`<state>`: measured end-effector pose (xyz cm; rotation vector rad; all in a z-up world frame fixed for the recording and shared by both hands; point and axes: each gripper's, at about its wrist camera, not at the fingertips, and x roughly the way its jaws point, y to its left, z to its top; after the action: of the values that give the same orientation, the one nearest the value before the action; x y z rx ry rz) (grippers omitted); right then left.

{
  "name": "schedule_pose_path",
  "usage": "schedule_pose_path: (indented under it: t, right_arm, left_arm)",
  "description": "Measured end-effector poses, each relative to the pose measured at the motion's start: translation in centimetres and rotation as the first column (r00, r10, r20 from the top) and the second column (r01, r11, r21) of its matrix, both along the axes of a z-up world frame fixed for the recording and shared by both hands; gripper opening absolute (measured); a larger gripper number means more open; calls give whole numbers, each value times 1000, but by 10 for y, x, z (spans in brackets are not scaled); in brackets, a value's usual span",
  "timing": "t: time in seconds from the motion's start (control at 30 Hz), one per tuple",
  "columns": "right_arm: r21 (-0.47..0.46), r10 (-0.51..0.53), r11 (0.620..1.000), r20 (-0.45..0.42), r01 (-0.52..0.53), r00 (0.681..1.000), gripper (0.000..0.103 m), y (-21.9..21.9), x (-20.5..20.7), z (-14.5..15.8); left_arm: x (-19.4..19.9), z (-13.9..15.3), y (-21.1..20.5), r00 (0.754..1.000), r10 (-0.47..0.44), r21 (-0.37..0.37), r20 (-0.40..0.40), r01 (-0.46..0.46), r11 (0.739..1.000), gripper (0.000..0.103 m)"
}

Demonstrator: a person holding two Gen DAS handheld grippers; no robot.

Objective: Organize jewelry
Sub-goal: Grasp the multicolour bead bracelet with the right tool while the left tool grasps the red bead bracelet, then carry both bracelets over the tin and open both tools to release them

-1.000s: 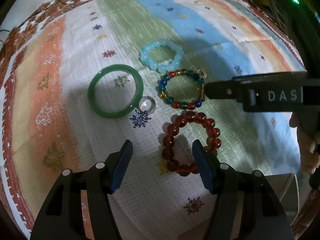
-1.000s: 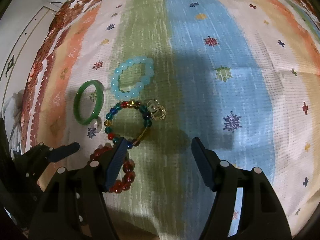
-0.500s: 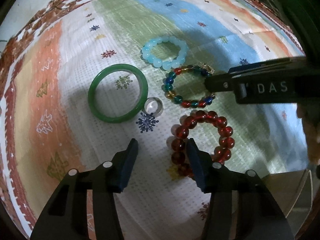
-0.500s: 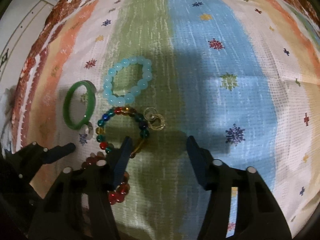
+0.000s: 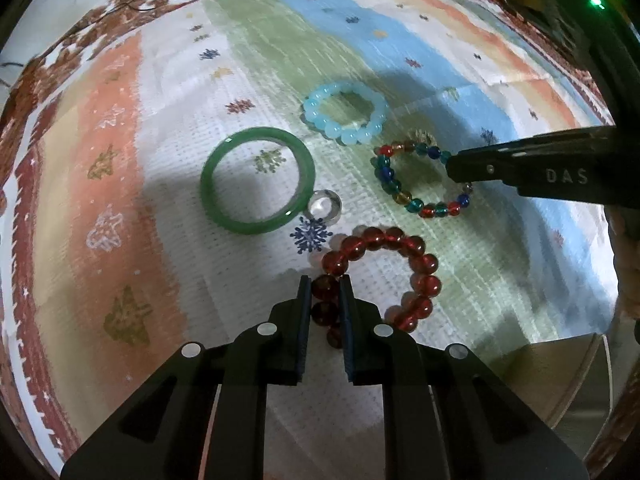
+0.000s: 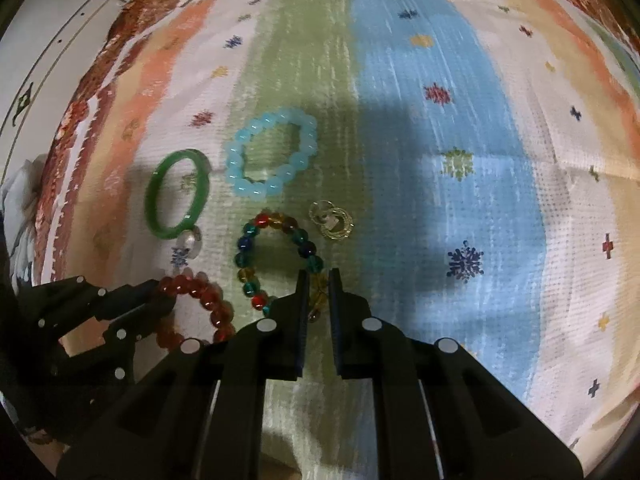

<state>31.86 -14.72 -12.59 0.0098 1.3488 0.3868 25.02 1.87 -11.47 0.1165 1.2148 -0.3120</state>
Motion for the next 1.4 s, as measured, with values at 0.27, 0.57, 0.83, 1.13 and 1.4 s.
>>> schedule_pose_path:
  t: [0.27, 0.57, 0.83, 1.13, 1.4]
  right_arm:
    - [36, 28, 999, 74, -30, 997, 11, 2, -13, 35]
    - [16, 40, 999, 113, -42, 993, 11, -4, -31, 50]
    - [10, 79, 997, 147, -81, 986, 11, 0, -55, 66]
    - [24, 96, 994, 180, -102, 979, 11, -4, -74, 82]
    - [29, 108, 993, 214, -117, 971, 11, -5, -89, 94]
  left_arm:
    - [-9, 31, 12, 997, 54, -63, 61, -50, 997, 13]
    - [-22, 48, 14, 993, 78, -89, 89, -70, 994, 13]
    - [-35, 63, 16, 985, 120, -107, 125, -107, 989, 13]
    - [-48, 79, 19, 980, 130, -134, 152, -110, 985, 13]
    - [-61, 98, 27, 966, 168, -171, 197, -135, 976, 13]
